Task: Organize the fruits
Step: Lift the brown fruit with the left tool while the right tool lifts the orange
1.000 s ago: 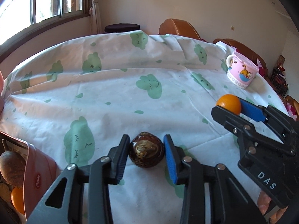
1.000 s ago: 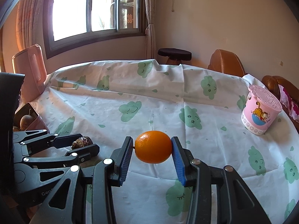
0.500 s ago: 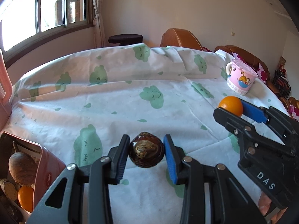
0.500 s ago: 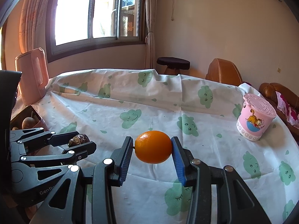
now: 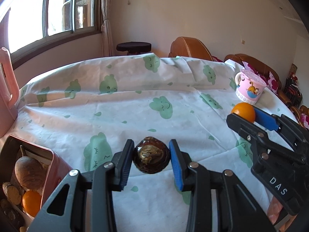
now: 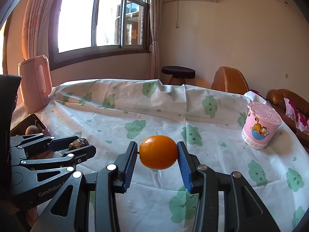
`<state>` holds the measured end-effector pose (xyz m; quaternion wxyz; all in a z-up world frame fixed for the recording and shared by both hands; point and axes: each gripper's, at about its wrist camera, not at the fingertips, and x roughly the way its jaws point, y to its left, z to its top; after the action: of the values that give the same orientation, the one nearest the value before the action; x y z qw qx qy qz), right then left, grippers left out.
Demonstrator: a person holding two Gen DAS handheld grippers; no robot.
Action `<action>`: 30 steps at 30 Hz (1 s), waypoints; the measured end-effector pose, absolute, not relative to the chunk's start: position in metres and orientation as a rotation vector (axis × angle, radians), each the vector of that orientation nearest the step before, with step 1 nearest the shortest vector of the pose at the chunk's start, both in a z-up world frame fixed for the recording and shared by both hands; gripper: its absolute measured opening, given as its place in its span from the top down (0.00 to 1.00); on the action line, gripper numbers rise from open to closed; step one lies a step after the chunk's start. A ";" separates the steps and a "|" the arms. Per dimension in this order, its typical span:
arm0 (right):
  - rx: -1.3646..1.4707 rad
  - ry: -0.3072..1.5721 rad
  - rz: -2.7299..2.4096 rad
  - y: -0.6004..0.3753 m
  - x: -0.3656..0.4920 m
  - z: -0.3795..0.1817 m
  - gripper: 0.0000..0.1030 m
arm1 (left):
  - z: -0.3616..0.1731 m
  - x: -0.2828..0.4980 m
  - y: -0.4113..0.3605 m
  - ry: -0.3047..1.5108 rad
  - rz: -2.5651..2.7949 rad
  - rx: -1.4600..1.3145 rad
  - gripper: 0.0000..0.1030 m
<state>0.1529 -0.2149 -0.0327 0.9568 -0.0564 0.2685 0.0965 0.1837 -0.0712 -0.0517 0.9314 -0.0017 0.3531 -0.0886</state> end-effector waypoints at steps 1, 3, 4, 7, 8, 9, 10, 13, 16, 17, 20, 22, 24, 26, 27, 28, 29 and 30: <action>-0.114 0.542 0.195 -0.215 0.152 -0.032 0.57 | -0.051 0.182 -0.071 0.715 -0.178 -0.001 0.62; -0.111 0.536 0.193 -0.215 0.151 -0.032 0.57 | -0.049 0.180 -0.072 0.700 -0.172 0.006 0.62; -0.110 0.533 0.192 -0.216 0.151 -0.032 0.57 | -0.049 0.179 -0.073 0.695 -0.171 0.010 0.62; -0.106 0.528 0.190 -0.217 0.149 -0.031 0.57 | -0.047 0.176 -0.075 0.678 -0.164 0.027 0.62; -0.105 0.527 0.189 -0.217 0.149 -0.031 0.57 | -0.046 0.175 -0.076 0.673 -0.162 0.032 0.62; -0.104 0.525 0.188 -0.217 0.148 -0.030 0.57 | -0.046 0.174 -0.076 0.666 -0.159 0.036 0.62; -0.104 0.523 0.188 -0.217 0.148 -0.030 0.57 | -0.045 0.172 -0.077 0.658 -0.157 0.042 0.62; -0.100 0.518 0.186 -0.217 0.146 -0.030 0.57 | -0.043 0.169 -0.078 0.639 -0.153 0.053 0.62; -0.096 0.514 0.184 -0.218 0.145 -0.029 0.57 | -0.041 0.166 -0.079 0.623 -0.149 0.063 0.62; -0.094 0.512 0.183 -0.219 0.145 -0.029 0.57 | -0.040 0.165 -0.080 0.619 -0.148 0.065 0.62; -0.090 0.503 0.181 -0.220 0.143 -0.028 0.57 | -0.039 0.162 -0.080 0.602 -0.142 0.069 0.62; -0.089 0.495 0.179 -0.220 0.141 -0.028 0.57 | -0.037 0.160 -0.080 0.590 -0.139 0.072 0.62; -0.090 0.488 0.180 -0.220 0.140 -0.027 0.57 | -0.036 0.158 -0.080 0.581 -0.136 0.075 0.62; -0.091 0.482 0.179 -0.219 0.139 -0.027 0.57 | -0.036 0.157 -0.080 0.573 -0.134 0.077 0.62; -0.092 0.479 0.179 -0.219 0.139 -0.027 0.57 | -0.035 0.157 -0.080 0.570 -0.133 0.077 0.62; -0.092 0.475 0.178 -0.219 0.138 -0.026 0.57 | -0.035 0.156 -0.080 0.566 -0.131 0.075 0.62; -0.091 0.471 0.178 -0.219 0.137 -0.026 0.57 | -0.035 0.155 -0.079 0.562 -0.130 0.074 0.62; -0.091 0.467 0.178 -0.219 0.136 -0.026 0.57 | -0.034 0.154 -0.079 0.559 -0.129 0.072 0.62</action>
<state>0.1357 -0.2194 -0.0259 0.9679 -0.0452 0.2311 0.0883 0.1539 -0.0788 -0.0344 0.9585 0.0353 0.2756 -0.0638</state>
